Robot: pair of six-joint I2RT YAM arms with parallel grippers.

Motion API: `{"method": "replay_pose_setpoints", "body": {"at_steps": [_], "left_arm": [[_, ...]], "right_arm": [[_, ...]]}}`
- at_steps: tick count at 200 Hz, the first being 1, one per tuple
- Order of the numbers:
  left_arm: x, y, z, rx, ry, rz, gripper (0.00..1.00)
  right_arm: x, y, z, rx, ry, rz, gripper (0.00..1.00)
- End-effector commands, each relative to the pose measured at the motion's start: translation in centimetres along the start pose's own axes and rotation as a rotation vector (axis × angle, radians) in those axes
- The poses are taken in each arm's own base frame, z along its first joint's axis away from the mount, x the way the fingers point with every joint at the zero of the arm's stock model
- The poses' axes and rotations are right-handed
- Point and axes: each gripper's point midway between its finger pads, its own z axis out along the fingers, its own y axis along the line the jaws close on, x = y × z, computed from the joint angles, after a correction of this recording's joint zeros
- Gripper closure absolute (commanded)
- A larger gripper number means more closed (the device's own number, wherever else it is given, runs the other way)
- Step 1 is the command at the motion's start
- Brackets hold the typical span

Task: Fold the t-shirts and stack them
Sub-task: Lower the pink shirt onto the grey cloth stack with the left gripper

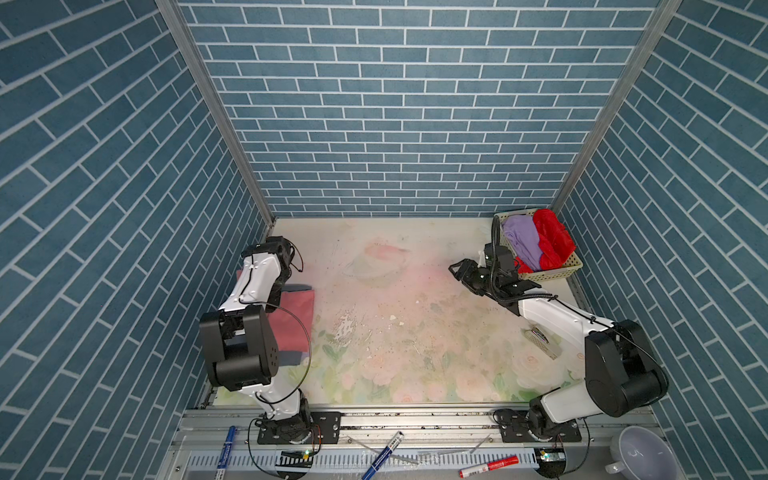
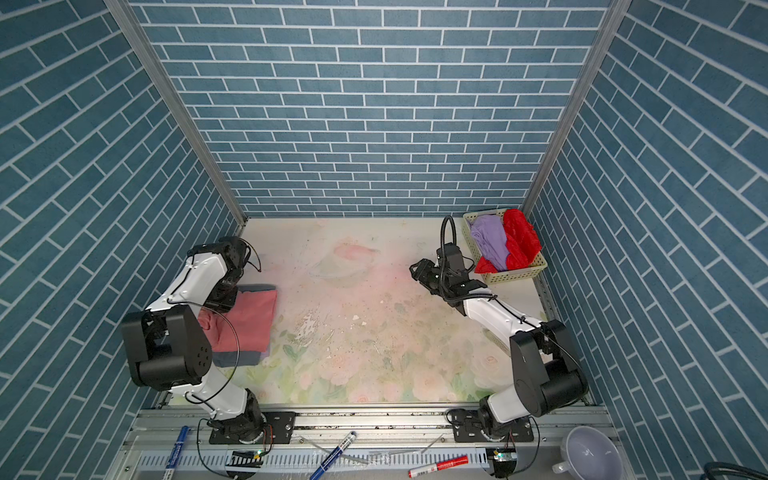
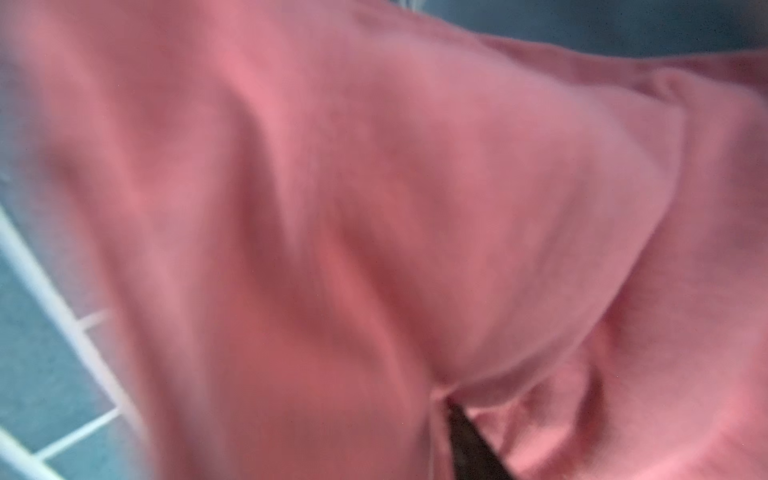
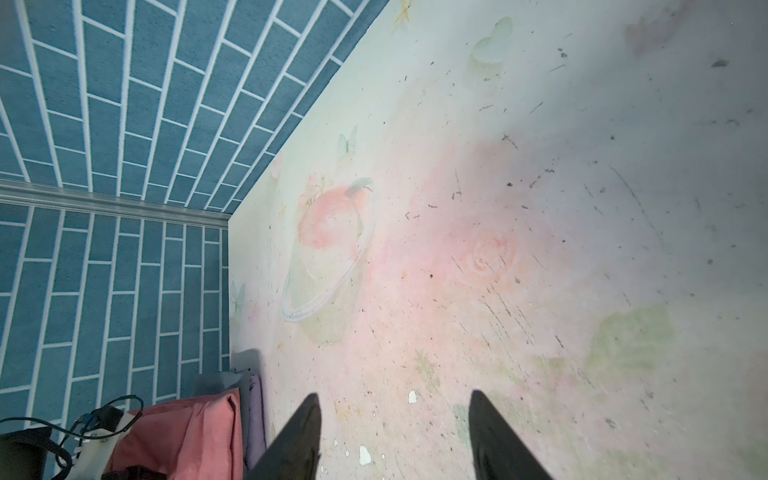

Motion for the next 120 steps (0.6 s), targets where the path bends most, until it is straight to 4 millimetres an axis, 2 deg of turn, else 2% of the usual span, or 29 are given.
{"method": "replay_pose_setpoints", "body": {"at_steps": [1,38,59,92,102,120], "left_arm": [[-0.4,2.8,-0.7,-0.085,-0.018,-0.107,0.30],[-0.2,4.2,-2.7,-0.047,-0.090,-0.244,0.20],[-1.4,1.9,-4.8,0.197,-0.215,-0.322,0.16],[-3.3,-1.5,-7.8,0.526,-0.397,-0.475,0.05],[-3.9,-2.8,-8.2,0.609,-0.418,-0.500,0.04],[-4.3,-4.0,-7.2,0.652,-0.394,-0.557,0.04]], "right_arm": [[-0.3,-0.2,0.0,0.011,-0.011,0.032,0.44],[-0.1,-0.6,-0.3,0.020,-0.016,0.039,0.44],[-0.1,-0.8,-0.3,0.025,-0.020,0.039,0.44],[-0.2,-0.8,-0.6,0.024,-0.030,0.041,0.44],[-0.1,-0.9,-0.8,0.025,-0.034,0.043,0.44],[-0.1,-1.1,-1.3,0.035,-0.042,0.041,0.44]]}}
